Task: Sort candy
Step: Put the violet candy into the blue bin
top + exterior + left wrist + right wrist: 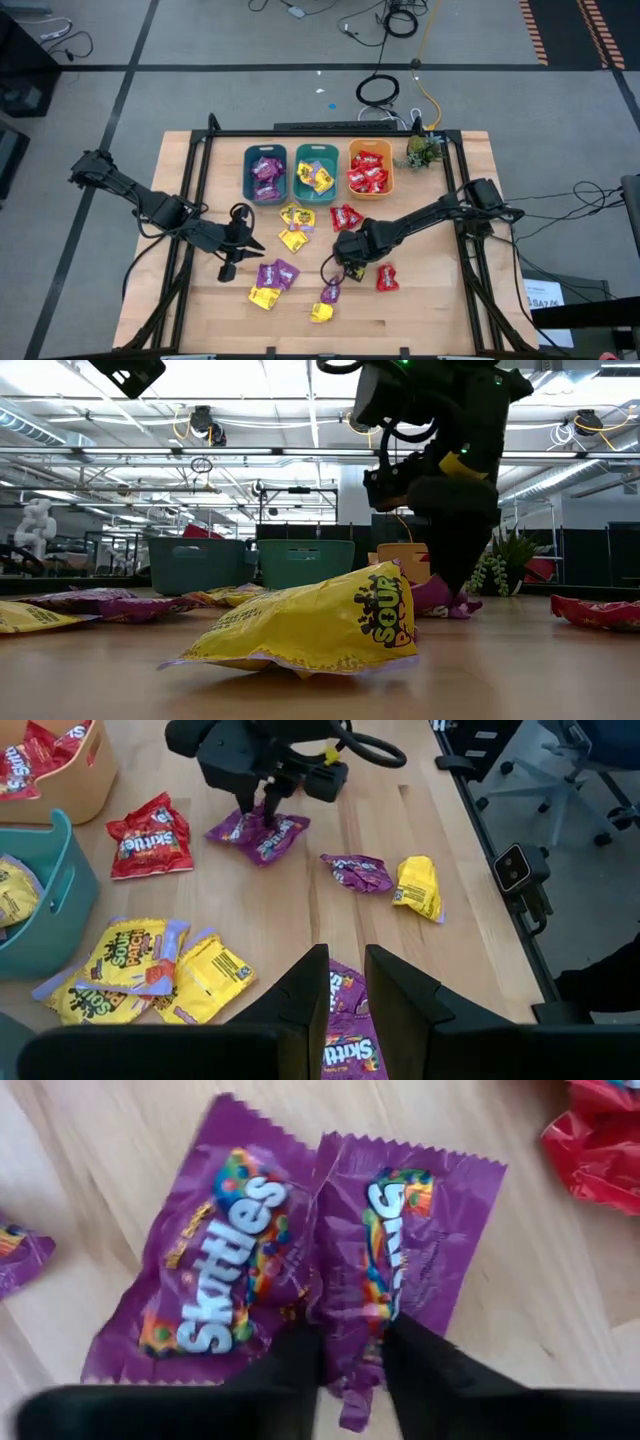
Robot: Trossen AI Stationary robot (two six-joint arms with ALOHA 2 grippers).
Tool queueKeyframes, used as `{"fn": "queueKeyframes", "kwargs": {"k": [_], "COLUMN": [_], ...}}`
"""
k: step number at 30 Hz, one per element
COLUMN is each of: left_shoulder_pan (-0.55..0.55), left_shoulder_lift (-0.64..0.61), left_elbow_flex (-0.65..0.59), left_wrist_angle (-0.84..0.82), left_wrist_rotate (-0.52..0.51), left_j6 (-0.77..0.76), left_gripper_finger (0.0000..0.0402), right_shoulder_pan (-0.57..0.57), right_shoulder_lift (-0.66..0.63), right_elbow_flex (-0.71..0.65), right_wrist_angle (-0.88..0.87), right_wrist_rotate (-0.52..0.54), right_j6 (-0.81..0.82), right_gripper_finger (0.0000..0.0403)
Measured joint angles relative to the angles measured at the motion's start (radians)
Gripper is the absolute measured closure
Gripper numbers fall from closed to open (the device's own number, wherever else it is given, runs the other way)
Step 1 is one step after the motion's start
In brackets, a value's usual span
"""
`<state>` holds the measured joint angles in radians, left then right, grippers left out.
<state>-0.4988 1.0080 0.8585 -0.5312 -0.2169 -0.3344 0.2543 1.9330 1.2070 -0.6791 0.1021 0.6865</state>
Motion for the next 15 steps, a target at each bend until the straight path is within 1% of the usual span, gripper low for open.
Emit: {"fn": "queueKeyframes", "kwargs": {"k": [3, 4, 5, 10, 15], "left_shoulder_pan": [0.0, 0.0, 0.0, 0.0, 0.0], "left_shoulder_lift": [0.0, 0.0, 0.0, 0.0, 0.0], "left_elbow_flex": [0.0, 0.0, 0.0, 0.0, 0.0], "left_wrist_angle": [-0.002, 0.001, 0.001, -0.001, -0.001], "left_wrist_rotate": [0.0, 0.0, 0.0, 0.0, 0.0], "left_j6": [0.0, 0.0, 0.0, 0.0, 0.0], "left_gripper_finger": [0.0324, 0.0324, 0.0324, 0.0324, 0.0324], "right_shoulder_pan": [-0.001, -0.001, 0.0, 0.0, -0.005], "right_shoulder_lift": [-0.022, -0.033, -0.043, -0.133, -0.246], "right_elbow_flex": [-0.002, -0.004, -0.004, -0.004, -0.004], "right_wrist_angle": [-0.013, -0.019, -0.027, -0.063, -0.044], "right_wrist_rotate": [-0.027, -0.032, -0.04, -0.036, -0.015], "right_j6": [0.005, 0.007, 0.011, 0.061, 0.087], "right_gripper_finger": [0.0375, 0.0385, 0.0389, 0.0378, 0.0391]}}
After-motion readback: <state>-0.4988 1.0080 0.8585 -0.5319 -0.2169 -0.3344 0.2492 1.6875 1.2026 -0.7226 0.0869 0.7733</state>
